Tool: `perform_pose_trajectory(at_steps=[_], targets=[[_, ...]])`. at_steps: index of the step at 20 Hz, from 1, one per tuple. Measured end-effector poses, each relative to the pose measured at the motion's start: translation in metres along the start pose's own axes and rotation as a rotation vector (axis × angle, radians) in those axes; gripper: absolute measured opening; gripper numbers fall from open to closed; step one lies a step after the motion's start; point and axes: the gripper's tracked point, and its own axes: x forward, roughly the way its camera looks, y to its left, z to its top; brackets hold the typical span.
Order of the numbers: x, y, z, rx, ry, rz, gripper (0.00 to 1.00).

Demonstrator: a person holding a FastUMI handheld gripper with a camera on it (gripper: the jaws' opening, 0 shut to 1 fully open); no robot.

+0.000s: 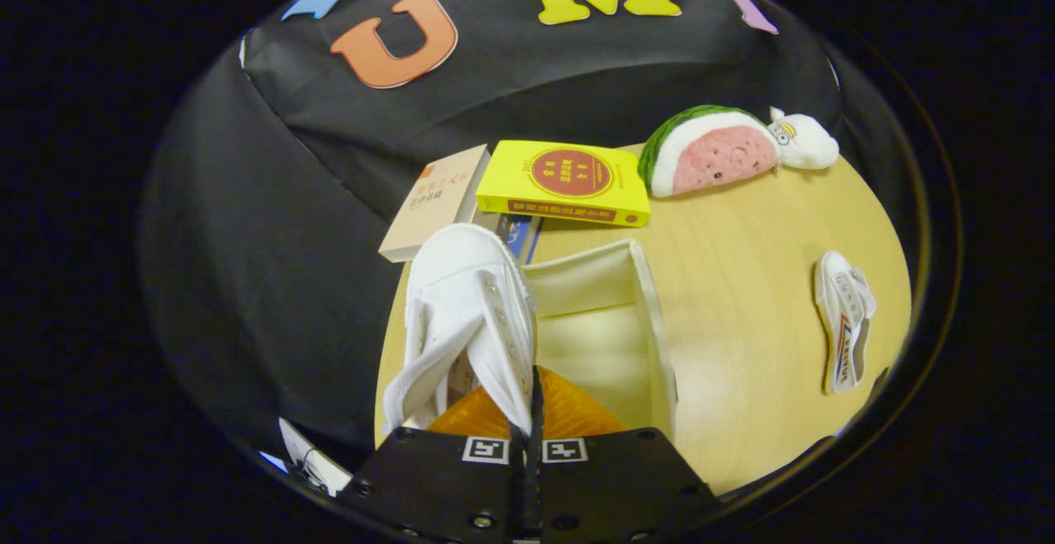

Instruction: Open the storage box then place both shoes into the box .Put the left shoe in first, then the right shoe, with the right side of both shoes facing outward in a uniform manner.

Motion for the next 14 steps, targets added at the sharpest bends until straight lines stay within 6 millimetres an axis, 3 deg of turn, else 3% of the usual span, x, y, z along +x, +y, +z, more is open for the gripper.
perform_pose_trajectory(at_steps=[5, 8, 13, 14], targets=[[0.032, 0.005, -0.041, -0.009, 0.083, -0.040, 0.00], [0.043, 0.003, -0.046, -0.014, 0.080, -0.064, 0.00], [0.045, -0.002, -0.053, -0.041, 0.083, -0.046, 0.01], [0.049, -0.001, -0.057, -0.059, 0.105, -0.045, 0.11]])
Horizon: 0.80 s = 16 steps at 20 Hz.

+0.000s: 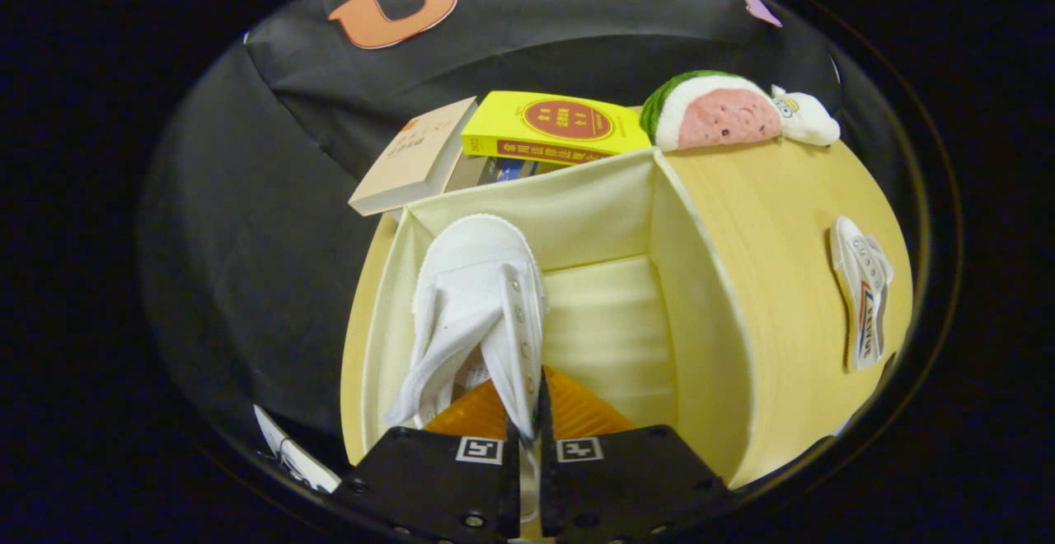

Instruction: Open the storage box then place both shoes into the box .Put the left shoe in first, then the right shoe, with the right side of both shoes facing outward in a uniform manner.

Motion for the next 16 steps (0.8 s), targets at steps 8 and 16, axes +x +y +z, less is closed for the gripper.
perform_pose_trajectory(at_steps=[8, 16], targets=[[-0.050, 0.013, 0.007, -0.164, -0.047, 0.118, 0.83], [-0.133, -0.053, 0.023, -0.223, -0.161, 0.154, 0.96]])
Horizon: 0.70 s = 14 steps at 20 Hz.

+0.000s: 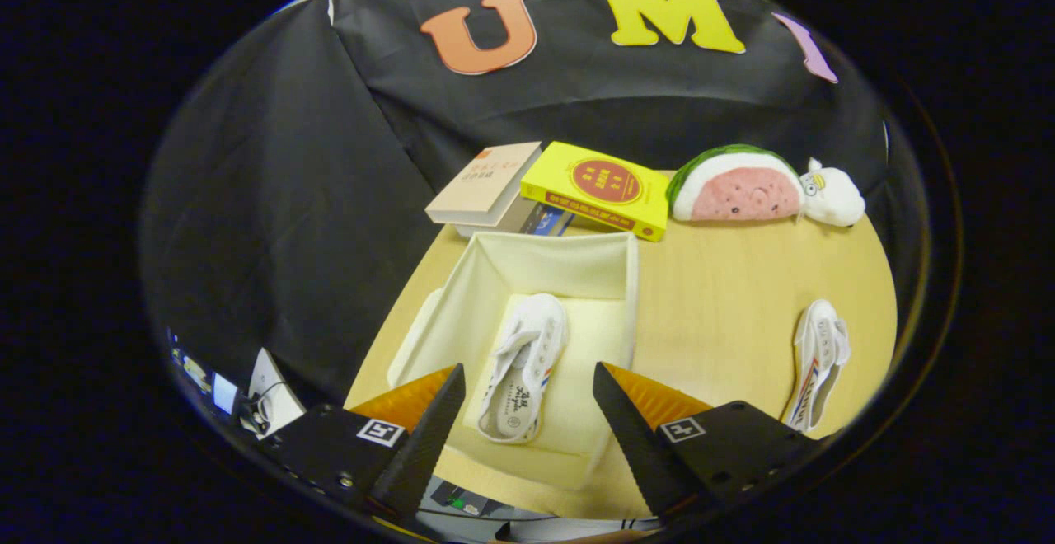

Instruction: Open the storage box then place both shoes into the box .Put the left shoe in first, then the right shoe, with the right side of both shoes facing outward in a uniform manner.

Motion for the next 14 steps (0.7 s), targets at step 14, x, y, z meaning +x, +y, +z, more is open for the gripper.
perform_pose_trajectory(at_steps=[14], targets=[[-0.065, -0.278, -0.036, 0.032, -0.007, -0.319, 0.96]])
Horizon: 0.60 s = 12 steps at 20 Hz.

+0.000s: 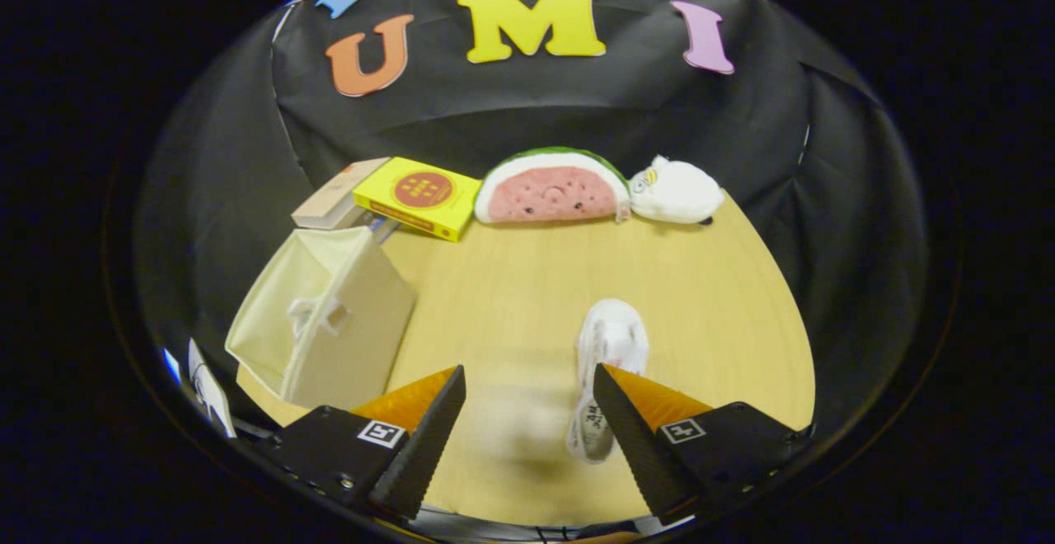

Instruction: Open the storage box then place both shoes into the box .Put the left shoe in first, then the right shoe, with the right side of both shoes facing outward in a uniform manner.

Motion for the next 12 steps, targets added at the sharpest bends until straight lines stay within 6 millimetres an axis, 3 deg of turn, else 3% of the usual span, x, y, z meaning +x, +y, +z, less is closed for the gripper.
perform_pose_trajectory(at_steps=[3, 6, 9, 12], targets=[[0.029, -0.047, -0.024, 0.018, 0.087, -0.048, 0.96], [0.060, -0.077, -0.049, 0.031, 0.189, -0.072, 0.94], [0.077, -0.090, -0.060, 0.028, 0.251, -0.072, 0.87], [0.097, -0.096, -0.062, 0.048, 0.279, -0.062, 0.86]])
